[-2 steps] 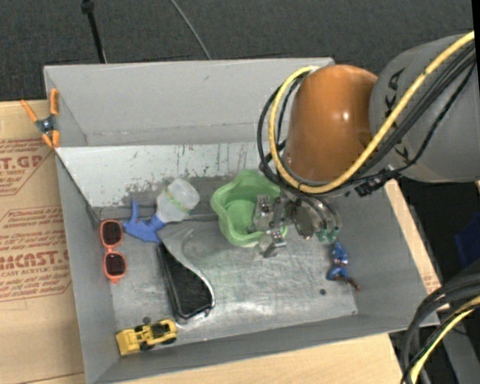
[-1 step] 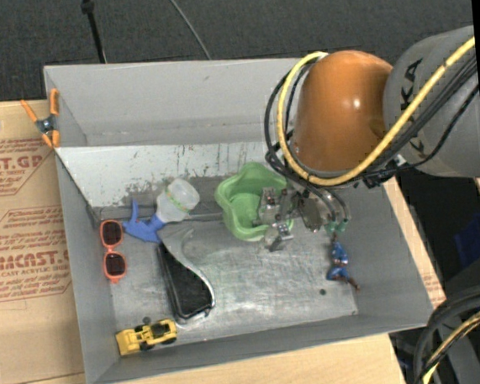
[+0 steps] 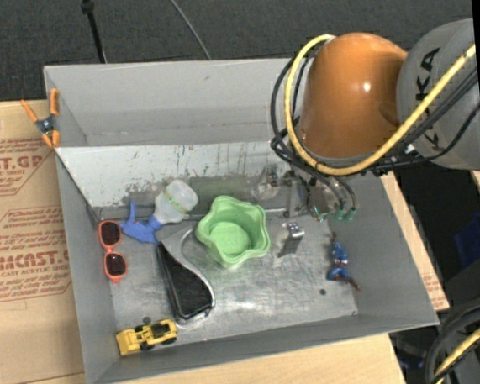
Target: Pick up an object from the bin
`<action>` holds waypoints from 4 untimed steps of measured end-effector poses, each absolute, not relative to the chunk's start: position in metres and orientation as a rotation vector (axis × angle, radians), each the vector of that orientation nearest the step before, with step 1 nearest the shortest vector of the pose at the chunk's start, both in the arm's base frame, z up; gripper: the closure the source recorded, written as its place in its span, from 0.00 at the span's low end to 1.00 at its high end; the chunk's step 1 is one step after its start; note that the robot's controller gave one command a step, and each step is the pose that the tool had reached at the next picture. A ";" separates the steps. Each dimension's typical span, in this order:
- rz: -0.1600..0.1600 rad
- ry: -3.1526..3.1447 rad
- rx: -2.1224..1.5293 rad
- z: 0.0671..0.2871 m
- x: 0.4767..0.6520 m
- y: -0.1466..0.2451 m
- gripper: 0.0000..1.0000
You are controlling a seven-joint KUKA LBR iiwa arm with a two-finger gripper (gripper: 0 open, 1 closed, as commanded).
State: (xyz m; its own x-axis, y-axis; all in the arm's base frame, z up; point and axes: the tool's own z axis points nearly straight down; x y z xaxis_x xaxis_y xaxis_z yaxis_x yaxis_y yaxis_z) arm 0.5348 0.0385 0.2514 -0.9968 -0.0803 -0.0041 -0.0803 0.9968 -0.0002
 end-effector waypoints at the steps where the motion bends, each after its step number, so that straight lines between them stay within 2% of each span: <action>1: 0.000 3.136 -0.133 0.253 0.535 0.038 0.00; 2: 0.002 3.129 -0.055 0.210 0.557 0.034 0.00; 3: -0.001 3.141 0.098 0.186 0.564 0.078 0.00; 4: 0.009 3.139 0.047 0.175 0.574 0.095 0.00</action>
Offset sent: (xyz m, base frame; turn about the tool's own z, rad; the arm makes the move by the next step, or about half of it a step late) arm 0.0325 -0.0085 -0.0724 0.0760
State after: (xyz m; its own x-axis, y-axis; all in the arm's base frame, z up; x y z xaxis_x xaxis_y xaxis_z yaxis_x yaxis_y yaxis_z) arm 0.5740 0.0953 0.1751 -0.9995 0.0299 -0.0025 0.0299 0.9995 0.0060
